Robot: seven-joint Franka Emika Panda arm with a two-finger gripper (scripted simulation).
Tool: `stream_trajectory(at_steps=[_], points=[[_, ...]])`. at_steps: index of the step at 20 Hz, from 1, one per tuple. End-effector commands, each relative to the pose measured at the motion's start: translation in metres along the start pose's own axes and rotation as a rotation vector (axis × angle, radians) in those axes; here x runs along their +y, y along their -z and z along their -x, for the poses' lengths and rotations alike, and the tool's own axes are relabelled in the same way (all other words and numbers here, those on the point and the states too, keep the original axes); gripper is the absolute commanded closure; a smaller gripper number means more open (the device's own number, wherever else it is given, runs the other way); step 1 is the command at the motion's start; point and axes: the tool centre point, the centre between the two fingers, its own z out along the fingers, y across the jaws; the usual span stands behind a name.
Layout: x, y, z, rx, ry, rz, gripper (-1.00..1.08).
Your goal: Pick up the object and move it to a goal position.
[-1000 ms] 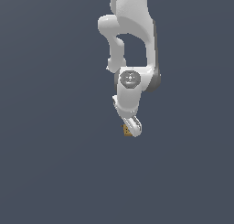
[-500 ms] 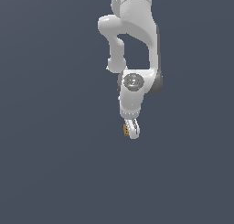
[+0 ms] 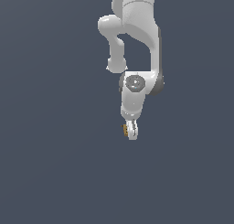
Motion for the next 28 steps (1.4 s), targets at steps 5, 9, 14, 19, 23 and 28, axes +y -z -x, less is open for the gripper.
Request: stream_trajectory(at_steps=[5,9,14,19,23,28], points=[[0.000,-0.001,0.001,0.001,-0.019,-0.001,-0.92],[0.000,-0.006,0.001,0.001,-0.020,-0.001,-0.92],[0.001,-0.027,0.000,0.001,-0.022,-0.001,-0.92],[0.001,-0.047,0.001,0.001,-0.023,-0.001,-0.92],[0.000,-0.051,0.001,0.001,-0.023,-0.001,-0.92],[0.000,-0.051,0.001,0.001,-0.023,-0.001,1.08]])
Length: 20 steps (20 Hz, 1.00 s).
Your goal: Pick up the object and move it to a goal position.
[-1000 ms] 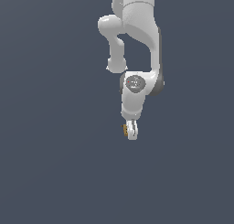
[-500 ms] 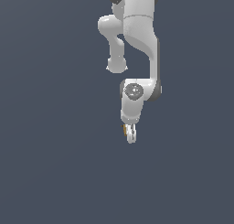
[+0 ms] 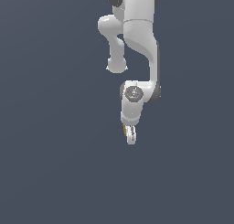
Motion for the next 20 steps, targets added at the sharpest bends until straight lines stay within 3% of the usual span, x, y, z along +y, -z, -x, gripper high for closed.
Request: stream_trajectory(at_steps=[1,11,20], points=[[0.000,-0.001,0.000,0.000,0.000,0.001,1.08],[-0.001,0.008,0.001,0.000,0.000,0.000,1.08],[-0.010,0.066,0.006,0.000,-0.002,0.000,1.08]])
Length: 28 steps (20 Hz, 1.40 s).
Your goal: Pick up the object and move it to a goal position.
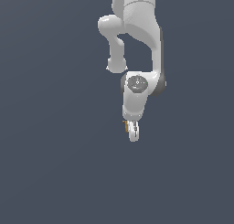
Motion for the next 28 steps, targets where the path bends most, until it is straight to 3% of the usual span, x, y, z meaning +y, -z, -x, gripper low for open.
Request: stream_trajectory(at_steps=[1,18,28], points=[[-0.004,0.023,0.002,0.000,0.000,-0.002,1.08],[-0.035,0.211,0.020,0.003,-0.001,-0.001,1.08],[-0.048,0.275,0.028,0.001,0.001,-0.001,1.08]])
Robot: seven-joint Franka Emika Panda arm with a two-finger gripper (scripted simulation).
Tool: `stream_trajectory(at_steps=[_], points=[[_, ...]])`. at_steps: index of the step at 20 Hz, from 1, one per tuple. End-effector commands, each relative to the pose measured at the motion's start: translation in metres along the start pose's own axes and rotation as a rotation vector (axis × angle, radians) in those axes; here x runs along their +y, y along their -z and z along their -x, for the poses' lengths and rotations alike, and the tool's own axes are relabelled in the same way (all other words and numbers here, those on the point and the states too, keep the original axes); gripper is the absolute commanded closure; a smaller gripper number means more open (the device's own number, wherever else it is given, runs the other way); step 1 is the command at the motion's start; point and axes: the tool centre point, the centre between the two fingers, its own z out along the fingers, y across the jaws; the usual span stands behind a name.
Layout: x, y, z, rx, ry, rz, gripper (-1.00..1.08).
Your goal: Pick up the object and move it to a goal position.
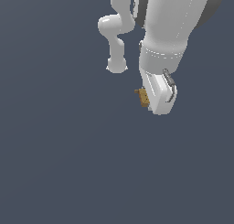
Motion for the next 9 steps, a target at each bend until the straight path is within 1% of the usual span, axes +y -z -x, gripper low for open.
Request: stream_trajectory(at_steps=[1,9], points=[[-0.002,0.011,0.001,0.000,0.000,0.000,1.08],[-0.006,0.022,0.003,-0.001,0.001,0.001,1.08]])
